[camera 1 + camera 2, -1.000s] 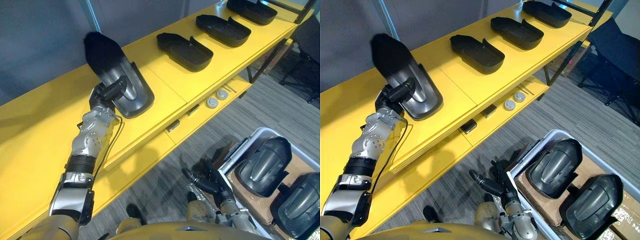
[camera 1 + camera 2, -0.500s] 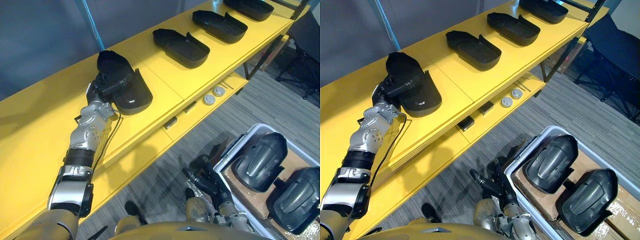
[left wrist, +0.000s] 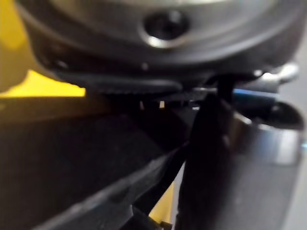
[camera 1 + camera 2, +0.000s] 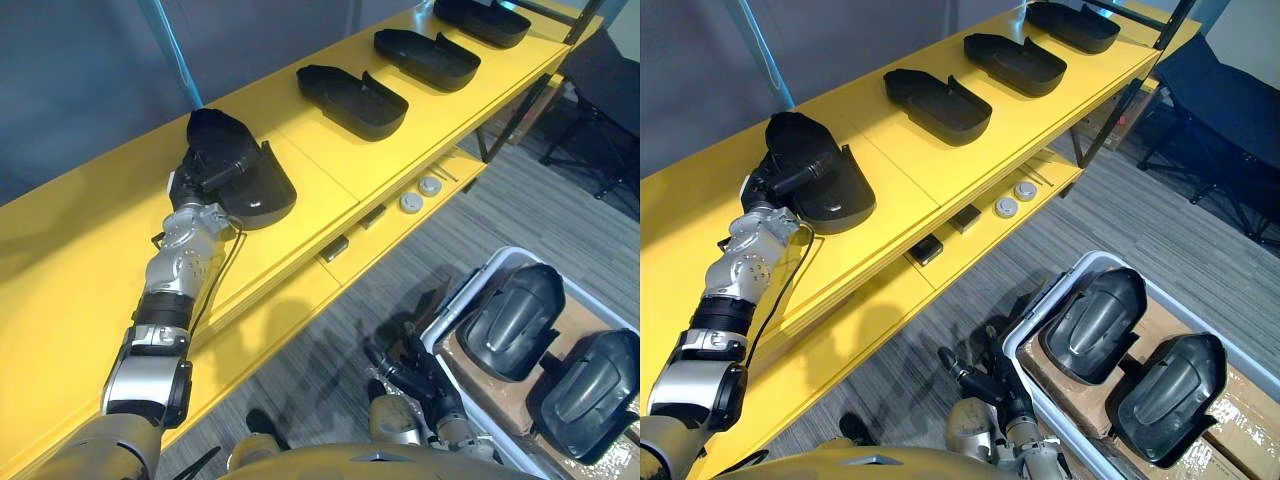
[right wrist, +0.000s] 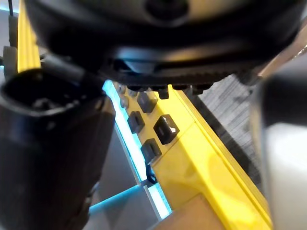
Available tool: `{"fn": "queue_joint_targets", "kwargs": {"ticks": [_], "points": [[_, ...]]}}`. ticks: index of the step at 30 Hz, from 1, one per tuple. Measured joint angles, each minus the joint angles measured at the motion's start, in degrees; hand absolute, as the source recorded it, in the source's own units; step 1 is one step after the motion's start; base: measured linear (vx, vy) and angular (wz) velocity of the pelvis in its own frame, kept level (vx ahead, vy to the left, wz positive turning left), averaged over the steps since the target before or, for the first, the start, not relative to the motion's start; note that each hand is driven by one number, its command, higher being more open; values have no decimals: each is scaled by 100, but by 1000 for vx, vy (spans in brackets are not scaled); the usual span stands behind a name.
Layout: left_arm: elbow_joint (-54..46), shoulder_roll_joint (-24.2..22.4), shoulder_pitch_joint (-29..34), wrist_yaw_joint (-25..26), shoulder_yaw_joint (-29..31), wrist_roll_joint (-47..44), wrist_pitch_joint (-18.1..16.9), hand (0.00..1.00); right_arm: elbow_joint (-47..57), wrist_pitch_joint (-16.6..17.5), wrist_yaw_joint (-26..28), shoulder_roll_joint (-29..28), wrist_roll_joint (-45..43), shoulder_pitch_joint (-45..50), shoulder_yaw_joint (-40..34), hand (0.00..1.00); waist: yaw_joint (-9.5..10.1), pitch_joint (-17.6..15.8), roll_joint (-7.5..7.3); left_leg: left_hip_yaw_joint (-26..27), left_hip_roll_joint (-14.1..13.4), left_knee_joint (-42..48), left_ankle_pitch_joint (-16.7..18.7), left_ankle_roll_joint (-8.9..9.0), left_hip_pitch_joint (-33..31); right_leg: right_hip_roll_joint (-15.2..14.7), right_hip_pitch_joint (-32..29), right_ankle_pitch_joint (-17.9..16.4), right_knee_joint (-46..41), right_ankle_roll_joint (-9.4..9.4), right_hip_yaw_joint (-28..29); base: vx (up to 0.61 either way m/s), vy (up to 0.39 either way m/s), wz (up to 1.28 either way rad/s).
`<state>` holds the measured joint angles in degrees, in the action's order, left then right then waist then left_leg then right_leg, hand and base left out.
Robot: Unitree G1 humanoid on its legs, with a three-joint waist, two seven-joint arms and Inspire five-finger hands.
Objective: Walk over and take three plastic housings, then place them on the shelf
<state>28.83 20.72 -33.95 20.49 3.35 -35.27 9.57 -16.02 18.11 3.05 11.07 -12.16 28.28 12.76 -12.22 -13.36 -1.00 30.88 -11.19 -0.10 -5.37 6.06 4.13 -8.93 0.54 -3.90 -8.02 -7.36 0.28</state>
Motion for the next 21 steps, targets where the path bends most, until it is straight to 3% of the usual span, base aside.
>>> {"fn": "queue_joint_targets", "kwargs": {"ticks": [6, 14, 21], "points": [[64, 22, -51, 656, 245, 1834, 454, 100, -21, 46, 0, 30, 1, 37, 95, 100, -67, 7, 11, -1, -40, 0, 17, 22, 59, 38, 50, -14, -10, 15, -3, -2, -2, -1], [306, 402, -326, 399, 242, 3575, 1588, 100, -109, 153, 4, 47, -186, 53, 139, 100, -121, 22, 11, 37, -69, 94, 59, 33, 161, 45, 156, -30, -37, 37, 20, 3, -2, -3], [551, 737, -387, 163, 85, 3827, 1849, 100, -138, 313, -106, 56, -149, 185, 159, 100, -120, 150, 66, 121, -131, 107, 83, 60, 234, 110, 156, -45, -86, 58, 98, -13, -11, -6]]}}
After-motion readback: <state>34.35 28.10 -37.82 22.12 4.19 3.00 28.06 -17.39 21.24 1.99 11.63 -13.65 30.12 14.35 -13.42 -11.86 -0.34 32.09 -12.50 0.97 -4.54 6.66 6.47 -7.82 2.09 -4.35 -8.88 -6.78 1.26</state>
